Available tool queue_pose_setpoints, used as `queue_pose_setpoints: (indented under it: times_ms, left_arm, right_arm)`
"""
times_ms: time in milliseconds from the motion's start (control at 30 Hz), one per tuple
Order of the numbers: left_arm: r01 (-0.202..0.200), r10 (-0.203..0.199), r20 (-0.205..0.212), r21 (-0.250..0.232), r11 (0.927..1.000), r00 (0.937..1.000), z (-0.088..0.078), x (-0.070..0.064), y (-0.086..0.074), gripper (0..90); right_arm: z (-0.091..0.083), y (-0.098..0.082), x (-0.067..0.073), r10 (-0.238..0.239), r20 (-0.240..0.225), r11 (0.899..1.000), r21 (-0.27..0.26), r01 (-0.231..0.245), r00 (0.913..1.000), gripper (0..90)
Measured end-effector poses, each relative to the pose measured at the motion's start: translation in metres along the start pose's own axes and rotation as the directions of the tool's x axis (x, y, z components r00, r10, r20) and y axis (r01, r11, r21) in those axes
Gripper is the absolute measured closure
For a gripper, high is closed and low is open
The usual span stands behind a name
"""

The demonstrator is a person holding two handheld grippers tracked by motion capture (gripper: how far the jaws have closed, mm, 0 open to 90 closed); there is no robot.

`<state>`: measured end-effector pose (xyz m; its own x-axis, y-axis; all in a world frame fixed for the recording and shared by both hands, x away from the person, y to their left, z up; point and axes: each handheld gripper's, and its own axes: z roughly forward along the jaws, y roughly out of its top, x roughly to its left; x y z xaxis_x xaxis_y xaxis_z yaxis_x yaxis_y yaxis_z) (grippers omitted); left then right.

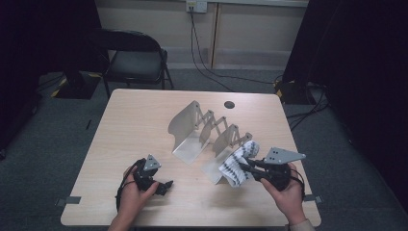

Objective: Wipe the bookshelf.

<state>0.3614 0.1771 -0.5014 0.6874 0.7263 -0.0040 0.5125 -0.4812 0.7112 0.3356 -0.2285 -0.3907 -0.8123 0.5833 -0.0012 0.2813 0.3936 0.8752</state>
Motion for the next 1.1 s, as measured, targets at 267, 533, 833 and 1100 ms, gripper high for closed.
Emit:
queue_pose_setpoints:
  times_ms: [267, 533, 833, 1100]
  left_arm:
    - [0.000, 0.000, 0.000, 0.000, 1.0000, 1.0000, 0.000, 0.000, 0.000, 0.0]
    - [-0.001, 0.001, 0.000, 0.000, 1.0000, 1.0000, 0.000, 0.000, 0.000, 0.0]
    - [0.002, -0.002, 0.001, -0.002, 1.0000, 1.0000, 0.000, 0.000, 0.000, 0.0]
    - [-0.001, 0.001, 0.002, -0.003, 1.0000, 1.0000, 0.000, -0.001, 0.000, 0.0]
  right_arm:
    - [0.018, -0.027, -0.003, 0.048, -0.011, 0.997, 0.058, -0.048, 0.9988, 79.9]
    - [0.036, -0.050, -0.004, 0.078, -0.016, 0.990, 0.123, -0.075, 0.9968, 79.8]
    - [0.060, -0.070, 0.000, 0.080, -0.016, 0.975, 0.212, -0.075, 0.9967, 77.3]
    - [0.053, -0.075, -0.002, 0.052, 0.043, 0.971, 0.233, -0.060, 0.9977, 59.5]
